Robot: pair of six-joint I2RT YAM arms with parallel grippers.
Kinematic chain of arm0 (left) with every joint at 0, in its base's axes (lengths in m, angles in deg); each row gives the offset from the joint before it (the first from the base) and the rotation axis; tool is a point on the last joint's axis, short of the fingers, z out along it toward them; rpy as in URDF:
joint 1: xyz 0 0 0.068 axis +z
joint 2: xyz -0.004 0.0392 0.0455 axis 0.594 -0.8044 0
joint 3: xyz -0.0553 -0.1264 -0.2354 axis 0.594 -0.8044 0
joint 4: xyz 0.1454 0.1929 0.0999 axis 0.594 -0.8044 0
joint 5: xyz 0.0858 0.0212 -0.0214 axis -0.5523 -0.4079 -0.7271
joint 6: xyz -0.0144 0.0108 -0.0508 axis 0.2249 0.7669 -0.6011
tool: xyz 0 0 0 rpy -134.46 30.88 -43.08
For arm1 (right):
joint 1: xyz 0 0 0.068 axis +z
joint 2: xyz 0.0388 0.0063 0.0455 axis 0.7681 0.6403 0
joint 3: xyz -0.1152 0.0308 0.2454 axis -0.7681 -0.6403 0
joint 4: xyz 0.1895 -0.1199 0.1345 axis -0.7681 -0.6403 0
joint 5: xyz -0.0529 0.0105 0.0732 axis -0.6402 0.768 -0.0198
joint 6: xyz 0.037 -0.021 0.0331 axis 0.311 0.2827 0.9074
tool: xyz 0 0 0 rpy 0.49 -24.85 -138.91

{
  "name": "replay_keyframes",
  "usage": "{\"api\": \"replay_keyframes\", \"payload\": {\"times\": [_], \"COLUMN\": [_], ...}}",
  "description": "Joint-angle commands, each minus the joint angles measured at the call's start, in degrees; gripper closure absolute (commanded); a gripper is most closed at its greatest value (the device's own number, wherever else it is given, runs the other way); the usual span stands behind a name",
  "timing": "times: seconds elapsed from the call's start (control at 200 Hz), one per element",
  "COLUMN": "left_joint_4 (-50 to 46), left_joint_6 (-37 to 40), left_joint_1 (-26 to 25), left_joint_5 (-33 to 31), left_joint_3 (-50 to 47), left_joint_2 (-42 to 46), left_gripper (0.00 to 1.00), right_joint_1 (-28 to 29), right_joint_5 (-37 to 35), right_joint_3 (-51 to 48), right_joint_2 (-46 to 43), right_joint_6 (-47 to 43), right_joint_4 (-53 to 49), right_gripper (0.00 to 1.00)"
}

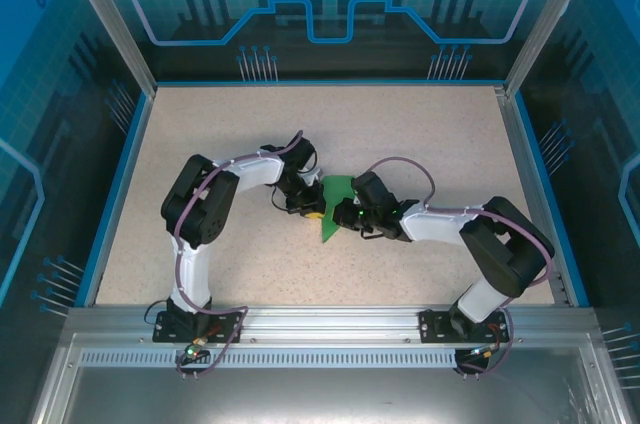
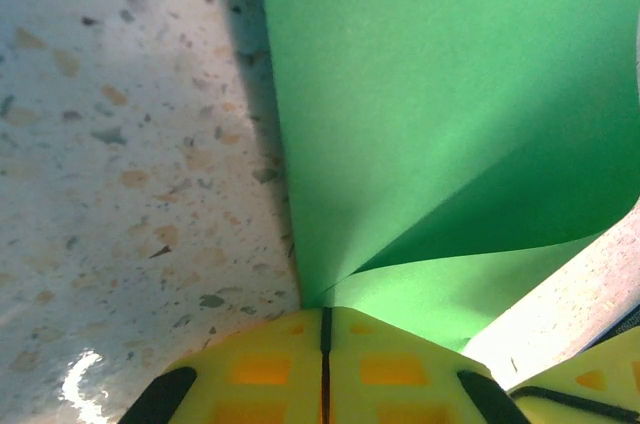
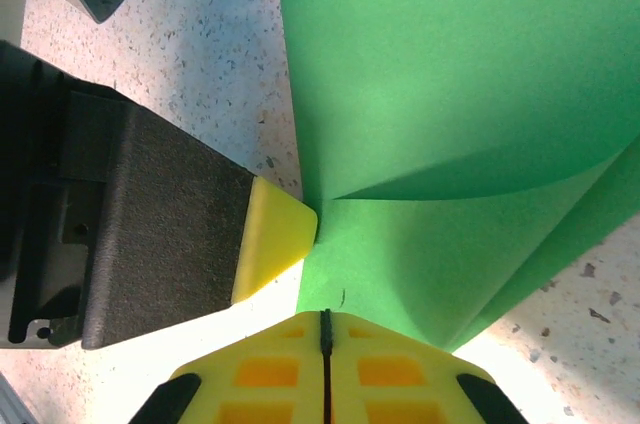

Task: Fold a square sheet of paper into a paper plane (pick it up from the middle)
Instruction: Third fold the triangle at the center of the table.

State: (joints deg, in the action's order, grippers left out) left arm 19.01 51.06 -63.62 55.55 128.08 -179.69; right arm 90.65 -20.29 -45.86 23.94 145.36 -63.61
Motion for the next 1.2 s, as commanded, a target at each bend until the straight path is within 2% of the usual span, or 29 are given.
{"api": "replay_keyframes", "payload": {"times": [0.0, 0.345, 0.75, 1.03, 1.195], "left_joint_4": [-1.9, -2.3, -3.5, -4.2, -4.4], "left_joint_6": [2.2, 3.3, 4.2, 4.9, 5.1], "left_joint_1": [-0.4, -0.6, -1.0, -1.5, -1.5], "left_joint_5": [-7.1, -8.0, -10.5, -11.9, -12.1], "left_joint_3": [-0.2, -0.1, 0.6, 1.3, 1.4], "left_joint_2": [-3.3, -3.3, -3.7, -4.1, -4.1], "left_gripper": [0.92, 0.93, 0.94, 0.94, 0.94], "right_joint_1": [0.2, -0.7, -1.8, -2.5, -3.6], "right_joint_5": [-1.2, -2.9, -5.0, -3.5, -2.3], "right_joint_3": [2.1, 2.5, -0.3, 1.1, 3.1], "right_joint_2": [2.2, 6.8, 4.2, 1.8, 3.9], "right_joint_6": [0.2, 0.7, 0.5, -0.9, -1.9], "right_joint_4": [0.0, -1.1, -4.6, -2.6, -2.7], "right_gripper": [0.94, 0.95, 0.95, 0.95, 0.96]}}
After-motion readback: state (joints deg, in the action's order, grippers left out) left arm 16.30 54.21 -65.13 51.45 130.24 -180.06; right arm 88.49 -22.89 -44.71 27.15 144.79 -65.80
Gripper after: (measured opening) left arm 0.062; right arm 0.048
